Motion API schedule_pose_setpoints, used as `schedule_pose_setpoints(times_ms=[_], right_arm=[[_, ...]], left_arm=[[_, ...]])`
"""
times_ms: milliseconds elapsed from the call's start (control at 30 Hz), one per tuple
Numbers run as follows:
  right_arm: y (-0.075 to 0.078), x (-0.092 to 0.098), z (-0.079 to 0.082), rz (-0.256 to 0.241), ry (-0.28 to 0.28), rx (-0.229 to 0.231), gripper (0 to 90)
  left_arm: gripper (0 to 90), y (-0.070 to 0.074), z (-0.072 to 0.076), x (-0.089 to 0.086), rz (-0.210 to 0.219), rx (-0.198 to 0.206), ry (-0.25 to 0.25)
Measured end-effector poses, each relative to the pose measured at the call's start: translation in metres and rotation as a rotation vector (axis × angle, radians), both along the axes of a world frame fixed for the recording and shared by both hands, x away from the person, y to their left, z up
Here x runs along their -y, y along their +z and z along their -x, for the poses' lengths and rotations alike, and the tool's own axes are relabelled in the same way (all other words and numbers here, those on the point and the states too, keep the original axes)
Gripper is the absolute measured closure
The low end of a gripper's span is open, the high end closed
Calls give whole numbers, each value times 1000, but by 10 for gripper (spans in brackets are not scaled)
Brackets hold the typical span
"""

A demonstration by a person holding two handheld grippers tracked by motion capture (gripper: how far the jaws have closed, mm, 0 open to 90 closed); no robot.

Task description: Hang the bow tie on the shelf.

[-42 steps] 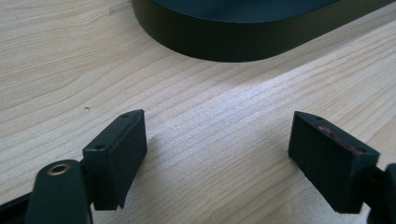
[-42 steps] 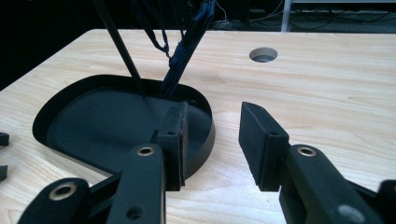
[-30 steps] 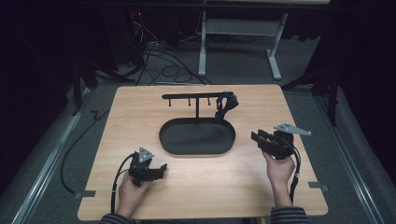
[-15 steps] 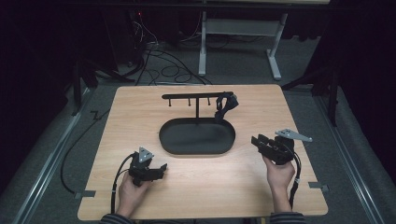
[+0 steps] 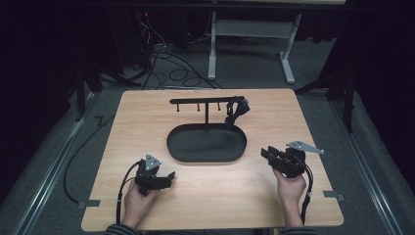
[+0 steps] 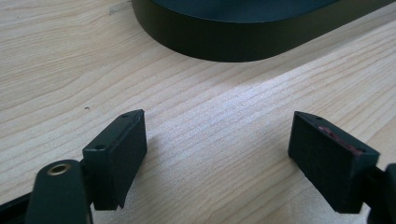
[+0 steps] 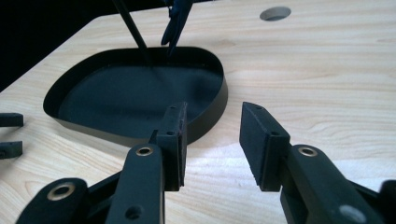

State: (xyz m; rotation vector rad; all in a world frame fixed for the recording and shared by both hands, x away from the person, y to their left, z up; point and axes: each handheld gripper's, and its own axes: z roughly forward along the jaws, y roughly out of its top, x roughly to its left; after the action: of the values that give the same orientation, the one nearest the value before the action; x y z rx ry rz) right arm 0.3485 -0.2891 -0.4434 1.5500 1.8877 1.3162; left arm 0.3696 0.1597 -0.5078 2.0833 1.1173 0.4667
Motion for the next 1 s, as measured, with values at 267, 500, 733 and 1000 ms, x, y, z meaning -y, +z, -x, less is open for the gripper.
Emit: schedule_pose_setpoints(times_ms=[267, 500, 733, 1000], right_arm=[[-9, -2, 4, -8, 1, -13, 633], [-14, -3, 8, -16, -1, -22, 634], [-22, -6, 10, -9, 7, -32, 634], [-30, -10, 13, -5, 20, -57, 632]], left_arm=[[199, 0, 0, 0, 0, 0, 0], [199, 0, 0, 0, 0, 0, 0], [199, 0, 0, 0, 0, 0, 0], [199, 0, 0, 0, 0, 0, 0]])
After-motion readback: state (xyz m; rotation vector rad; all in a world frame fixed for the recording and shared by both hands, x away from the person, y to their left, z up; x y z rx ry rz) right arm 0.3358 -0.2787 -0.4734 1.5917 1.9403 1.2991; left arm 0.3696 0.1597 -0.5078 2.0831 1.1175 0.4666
